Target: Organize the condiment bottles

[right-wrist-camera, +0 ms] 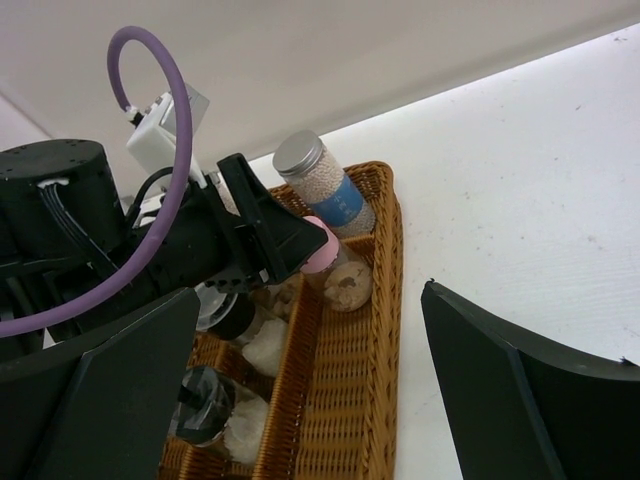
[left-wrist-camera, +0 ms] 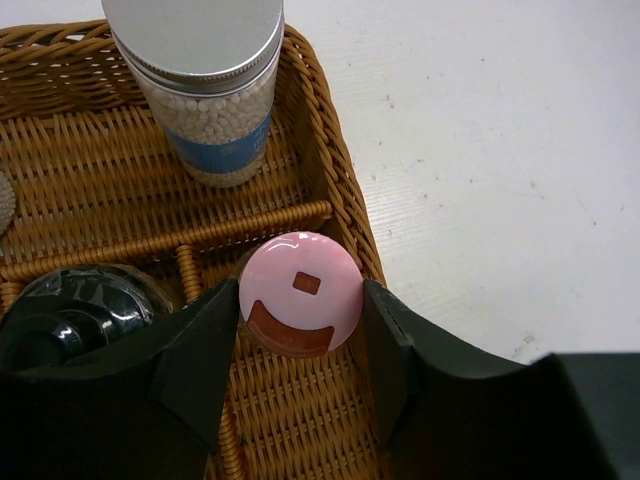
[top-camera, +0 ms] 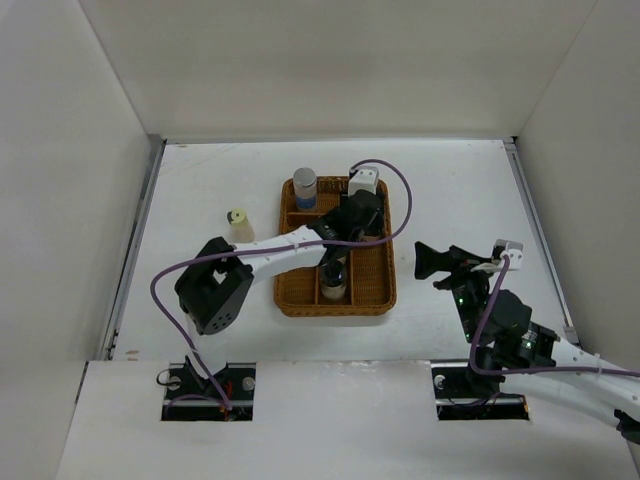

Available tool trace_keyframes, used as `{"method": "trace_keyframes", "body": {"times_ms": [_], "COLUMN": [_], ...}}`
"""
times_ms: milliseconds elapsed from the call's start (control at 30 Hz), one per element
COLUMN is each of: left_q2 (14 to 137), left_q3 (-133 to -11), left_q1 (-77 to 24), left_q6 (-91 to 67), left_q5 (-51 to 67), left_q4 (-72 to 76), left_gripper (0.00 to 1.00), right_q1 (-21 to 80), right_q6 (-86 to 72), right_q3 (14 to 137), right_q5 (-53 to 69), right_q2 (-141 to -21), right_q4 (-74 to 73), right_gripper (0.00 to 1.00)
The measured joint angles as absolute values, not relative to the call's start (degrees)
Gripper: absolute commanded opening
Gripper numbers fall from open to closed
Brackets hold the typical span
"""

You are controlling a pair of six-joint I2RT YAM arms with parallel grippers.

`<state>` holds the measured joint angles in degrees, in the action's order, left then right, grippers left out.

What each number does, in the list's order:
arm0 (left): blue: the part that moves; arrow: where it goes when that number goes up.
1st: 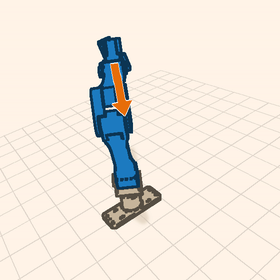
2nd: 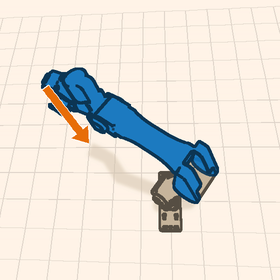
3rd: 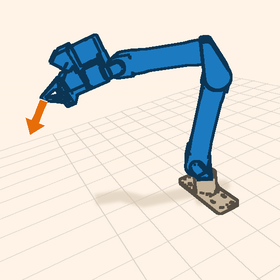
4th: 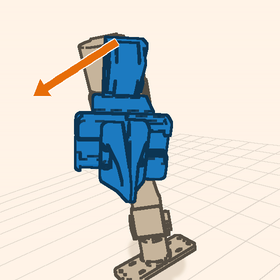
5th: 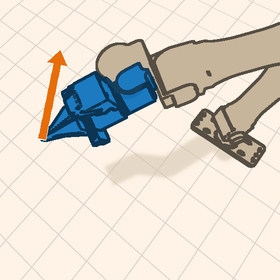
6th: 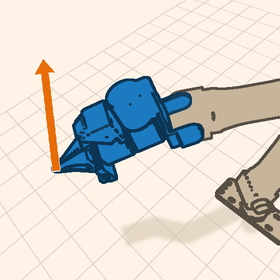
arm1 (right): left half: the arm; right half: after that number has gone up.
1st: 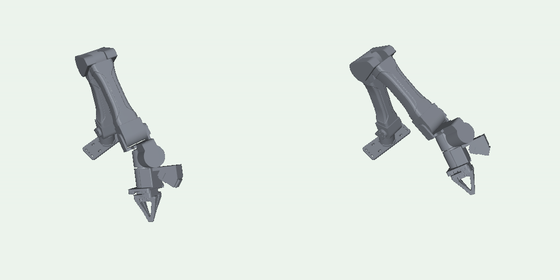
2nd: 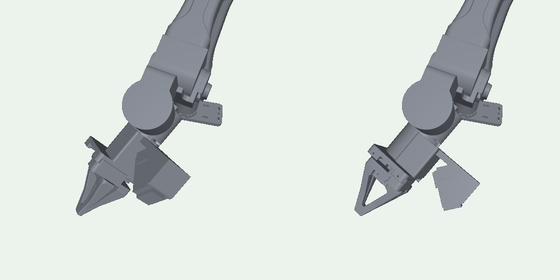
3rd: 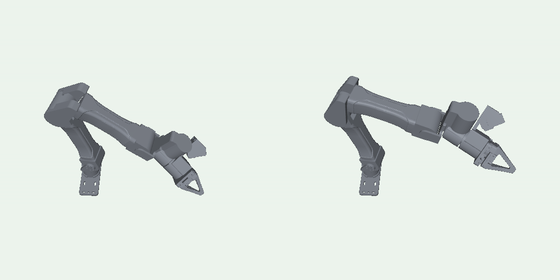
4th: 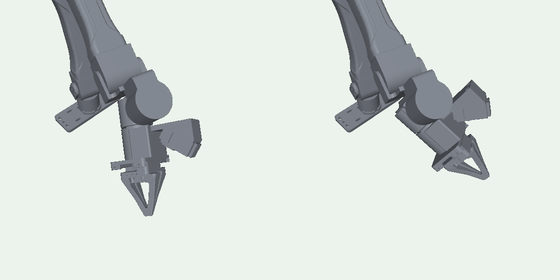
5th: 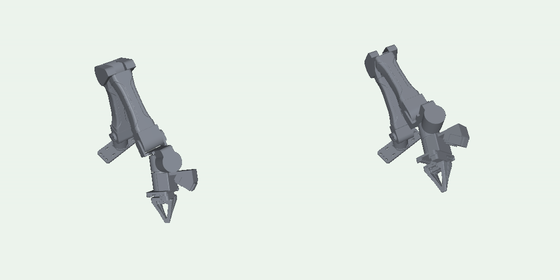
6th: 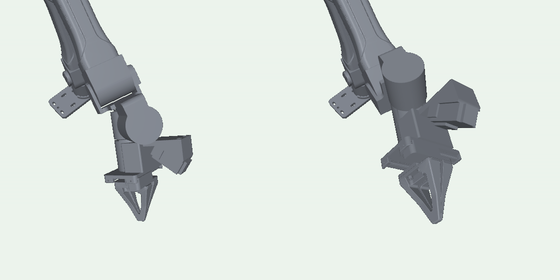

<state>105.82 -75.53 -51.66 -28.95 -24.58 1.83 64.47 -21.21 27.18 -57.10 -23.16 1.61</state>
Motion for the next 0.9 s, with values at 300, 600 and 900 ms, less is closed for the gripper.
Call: {"method": "trace_keyframes", "body": {"times_ms": [300,600,900], "left_q2": [106.28,106.15,94.89], "left_q3": [-75.53,-75.55,-72.51], "left_q1": [-51.75,-52.21,-53.69], "left_q6": [-28.93,-28.93,-25.85], "left_q5": [-24.62,-24.88,-29.08], "left_q4": [3.60,3.73,2.59], "left_gripper": [0.58,0.61,0.63], "right_q1": [64.47,64.47,64.47], "right_q6": [-21.21,-21.21,-21.21], "right_q3": [27.18,27.18,27.18], "right_q5": [-57.12,-57.12,-57.43], "right_q2": [-22.74,-22.48,-20.86], "right_q4": [1.41,1.15,0.38], "right_gripper": [1.00,1.00,1.00]}}
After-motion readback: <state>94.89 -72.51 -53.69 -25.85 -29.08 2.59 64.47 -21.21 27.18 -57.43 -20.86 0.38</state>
